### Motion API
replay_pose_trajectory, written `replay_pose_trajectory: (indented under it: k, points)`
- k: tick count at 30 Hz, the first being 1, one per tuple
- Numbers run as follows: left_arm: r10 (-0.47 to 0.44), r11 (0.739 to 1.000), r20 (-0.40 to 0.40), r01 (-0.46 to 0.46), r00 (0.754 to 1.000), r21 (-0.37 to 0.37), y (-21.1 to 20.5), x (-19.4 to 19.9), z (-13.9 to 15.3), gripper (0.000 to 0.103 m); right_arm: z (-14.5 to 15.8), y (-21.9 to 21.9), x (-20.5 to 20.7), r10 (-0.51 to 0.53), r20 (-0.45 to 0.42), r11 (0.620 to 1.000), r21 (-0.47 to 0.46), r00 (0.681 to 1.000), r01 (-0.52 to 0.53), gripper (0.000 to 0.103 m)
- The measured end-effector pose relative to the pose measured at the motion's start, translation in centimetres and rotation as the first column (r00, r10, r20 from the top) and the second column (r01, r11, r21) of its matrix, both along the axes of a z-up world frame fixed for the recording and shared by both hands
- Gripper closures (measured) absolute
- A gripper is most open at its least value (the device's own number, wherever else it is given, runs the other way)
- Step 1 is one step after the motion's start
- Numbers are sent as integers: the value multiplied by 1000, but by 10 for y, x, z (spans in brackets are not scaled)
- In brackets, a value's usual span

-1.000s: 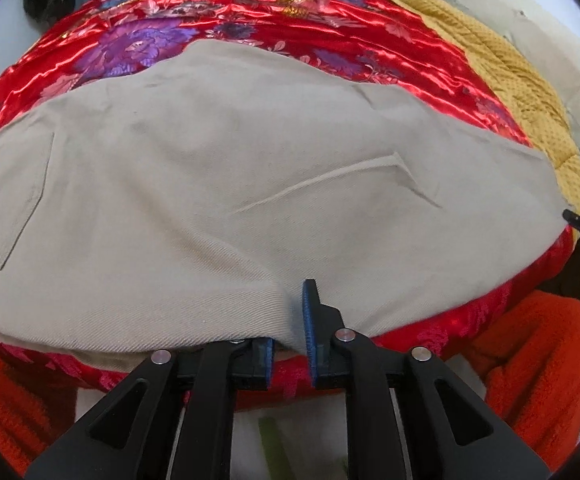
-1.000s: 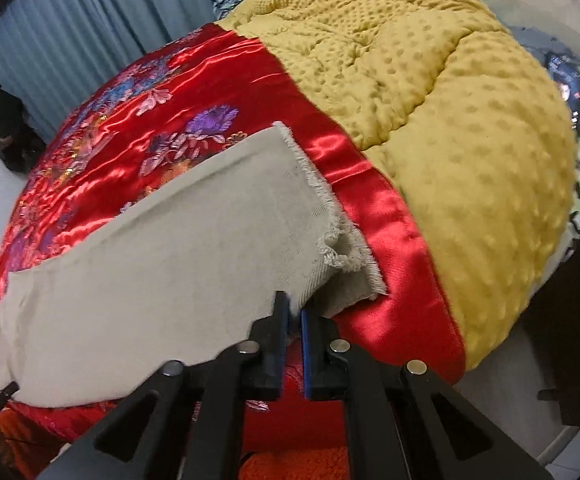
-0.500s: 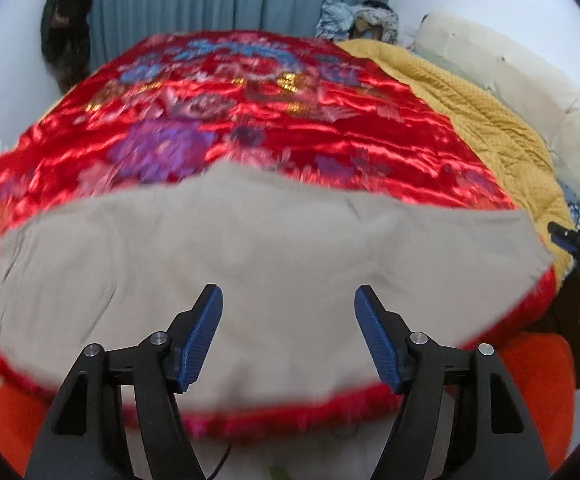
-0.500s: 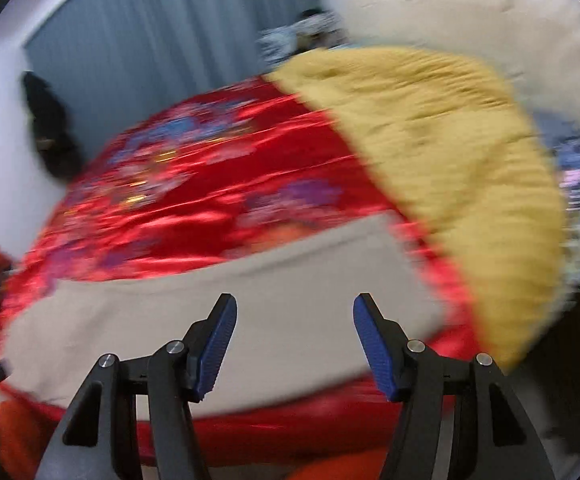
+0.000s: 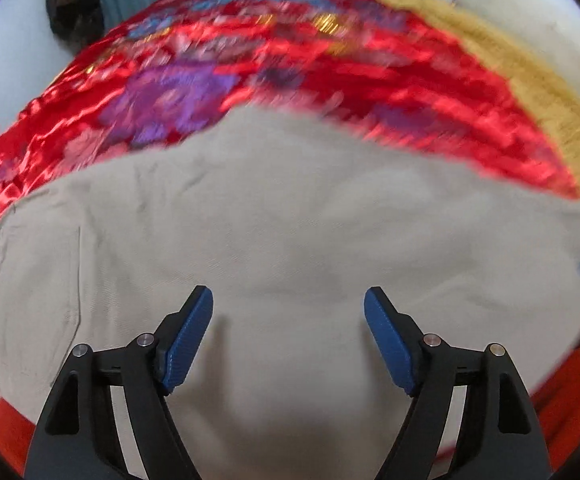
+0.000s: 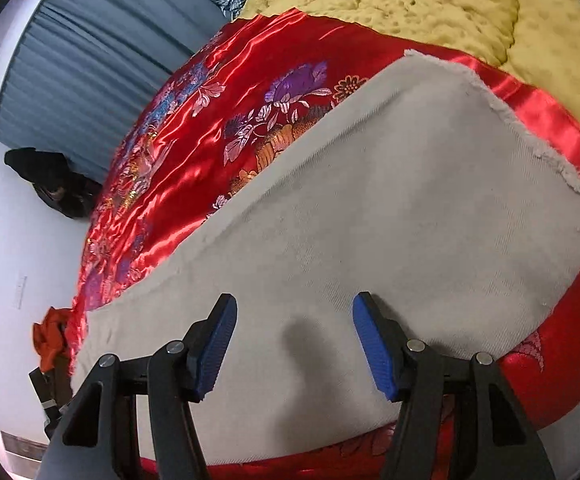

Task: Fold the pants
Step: 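Open both tools and hold them above the folded trousers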

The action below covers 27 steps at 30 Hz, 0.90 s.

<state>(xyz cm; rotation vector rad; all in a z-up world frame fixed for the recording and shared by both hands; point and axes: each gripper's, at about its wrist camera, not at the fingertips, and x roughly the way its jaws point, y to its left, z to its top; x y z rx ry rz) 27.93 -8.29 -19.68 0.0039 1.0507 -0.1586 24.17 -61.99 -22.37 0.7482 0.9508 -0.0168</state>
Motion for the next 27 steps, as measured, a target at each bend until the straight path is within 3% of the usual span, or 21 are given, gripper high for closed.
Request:
replay_pose_trajectory:
  k: [4, 7, 13, 17, 21, 23, 27]
  points:
    - [-111, 990, 2, 111, 994, -86, -44, 4, 21, 15, -1, -1, 0, -5, 13, 1000, 24, 1000, 5, 42]
    - [-176, 979, -40, 171, 984, -110, -81, 25, 11, 12, -2, 0, -1, -11, 20, 1000, 29, 1000, 11, 42]
    - [-111, 994, -112, 111, 987, -3, -112, 75, -36, 13, -3, -1, -3, -14, 23, 999, 32, 1000, 14, 42]
    - [-89, 995, -102, 92, 991, 23, -123, 91, -36, 12, -3, -1, -2, -10, 22, 1000, 28, 1000, 10, 42]
    - [-118, 993, -54, 117, 992, -11, -136, 89, -17, 13, -3, -2, -3, -11, 28, 999, 40, 1000, 10, 42]
    - [-144, 989, -29, 145, 989, 11, -144, 85, -12, 12, -3, -2, -4, -13, 31, 999, 46, 999, 11, 42]
    - [-162, 983, -51, 166, 985, 80, -156, 86, -27, 12, -3, -2, -5, -11, 27, 999, 43, 1000, 10, 42]
